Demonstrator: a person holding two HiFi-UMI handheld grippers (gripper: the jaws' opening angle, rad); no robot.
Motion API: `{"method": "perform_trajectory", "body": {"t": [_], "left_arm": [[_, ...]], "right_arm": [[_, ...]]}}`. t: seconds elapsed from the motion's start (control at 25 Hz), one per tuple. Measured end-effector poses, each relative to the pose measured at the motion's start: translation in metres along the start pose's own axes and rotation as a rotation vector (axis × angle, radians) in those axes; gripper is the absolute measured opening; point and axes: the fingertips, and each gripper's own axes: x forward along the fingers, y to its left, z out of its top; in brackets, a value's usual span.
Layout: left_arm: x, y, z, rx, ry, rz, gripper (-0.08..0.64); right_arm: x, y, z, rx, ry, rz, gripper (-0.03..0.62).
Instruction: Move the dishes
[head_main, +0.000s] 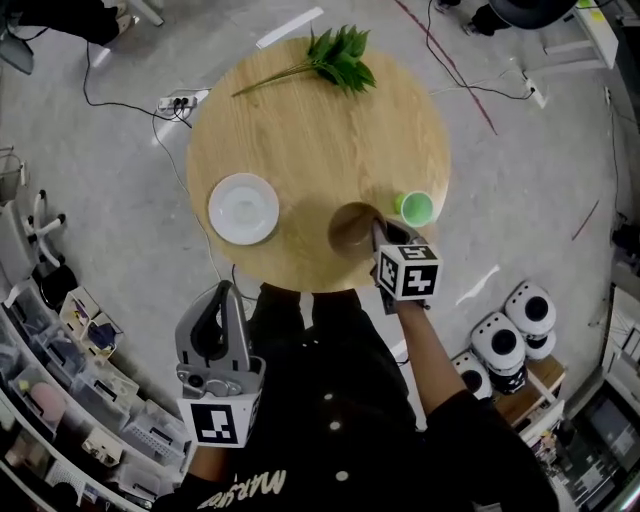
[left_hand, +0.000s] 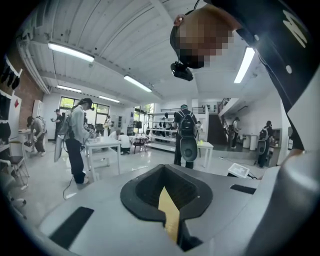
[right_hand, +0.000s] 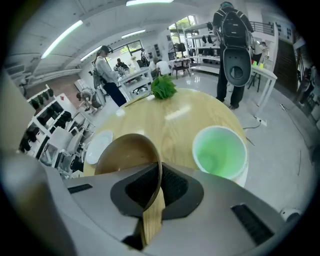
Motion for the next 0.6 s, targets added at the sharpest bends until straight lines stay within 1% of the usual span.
{"method": "perform_trajectory", "body": {"t": [0.2,0.4,0.6], "left_arm": [[0.009,-0.02,-0.003,0.013,0.019,-0.038,0.011],[0.016,-0.03,-0.011,0.021,0.043,-0.056,0.011],[0.021,-0.034,-0.017,0.024,0.059,-0.058,0.011]], "right_arm": [[0.002,-0.02,-0.019,0.038,0.021,-0.02,0.008],[0.011,-0.018,-0.023,0.042,0.029,-0.001,0.008],[0.018,-0.017,-0.025,0.032,0.032,0.002,0.008]]}}
